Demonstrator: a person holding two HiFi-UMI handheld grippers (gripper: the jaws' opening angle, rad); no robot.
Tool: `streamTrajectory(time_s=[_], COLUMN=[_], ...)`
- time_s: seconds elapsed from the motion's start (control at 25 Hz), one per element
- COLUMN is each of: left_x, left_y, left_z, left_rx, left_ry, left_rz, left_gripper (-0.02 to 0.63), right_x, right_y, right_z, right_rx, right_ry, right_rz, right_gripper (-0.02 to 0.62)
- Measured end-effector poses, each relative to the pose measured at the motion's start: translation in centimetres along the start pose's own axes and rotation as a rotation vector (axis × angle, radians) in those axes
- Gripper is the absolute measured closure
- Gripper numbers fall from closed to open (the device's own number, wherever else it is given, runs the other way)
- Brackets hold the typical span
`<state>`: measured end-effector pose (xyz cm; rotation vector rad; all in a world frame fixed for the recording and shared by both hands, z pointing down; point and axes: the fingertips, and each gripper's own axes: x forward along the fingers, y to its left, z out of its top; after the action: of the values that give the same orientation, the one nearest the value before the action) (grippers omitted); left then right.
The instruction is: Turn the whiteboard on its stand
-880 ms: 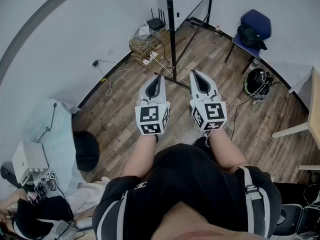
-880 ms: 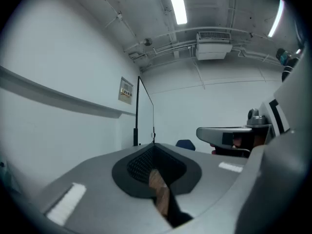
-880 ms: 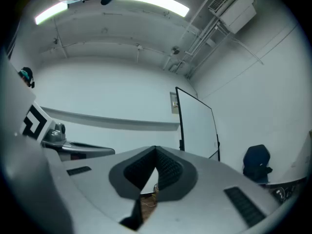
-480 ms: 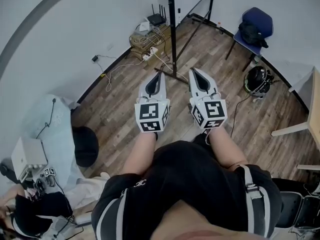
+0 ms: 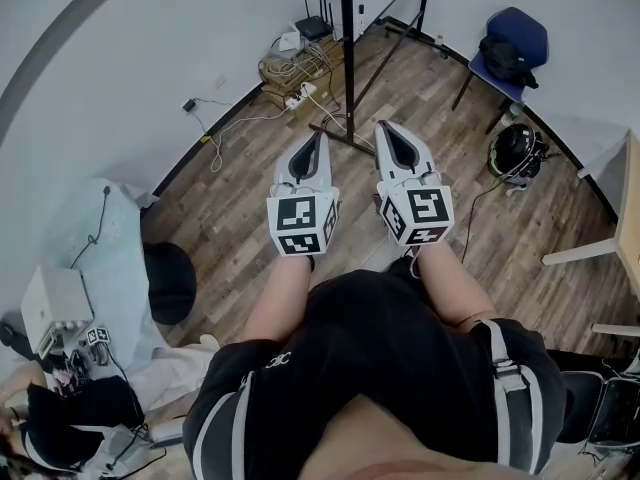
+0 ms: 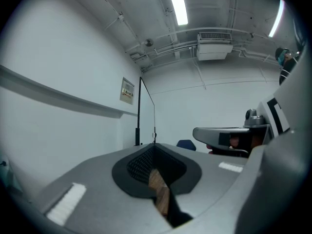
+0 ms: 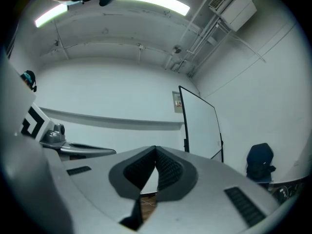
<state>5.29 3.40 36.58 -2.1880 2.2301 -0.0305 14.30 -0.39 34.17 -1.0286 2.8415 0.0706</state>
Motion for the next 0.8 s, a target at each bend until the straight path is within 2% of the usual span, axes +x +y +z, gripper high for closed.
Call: streamTrajectory(time_s=[0.4,0.6,0.8], left_x=[-1.4,-0.8,0.7], left_y=[1.9,1.8,1.9], left_z=[0.1,-0.1,-0.1], left_rx=[-0.011,-0.024,0.001], left_ry=[-0.01,-0.012,-0.009], left_rz=[-0.012,-0.024,-0.028], left_gripper=[0.597,0.597,0.597], right_x=[0.1,0.1,1.4], right_y=[2.3,1.9,0.7], right_z=[0.6,0.5,0.1], right_rx=[-0.009,-0.03,-0.022], right_ry=[-0.009,-0.004,-0.007], right_rz=[-0.01,-0.014,-0.012], right_gripper=[0.592,0.592,0.592])
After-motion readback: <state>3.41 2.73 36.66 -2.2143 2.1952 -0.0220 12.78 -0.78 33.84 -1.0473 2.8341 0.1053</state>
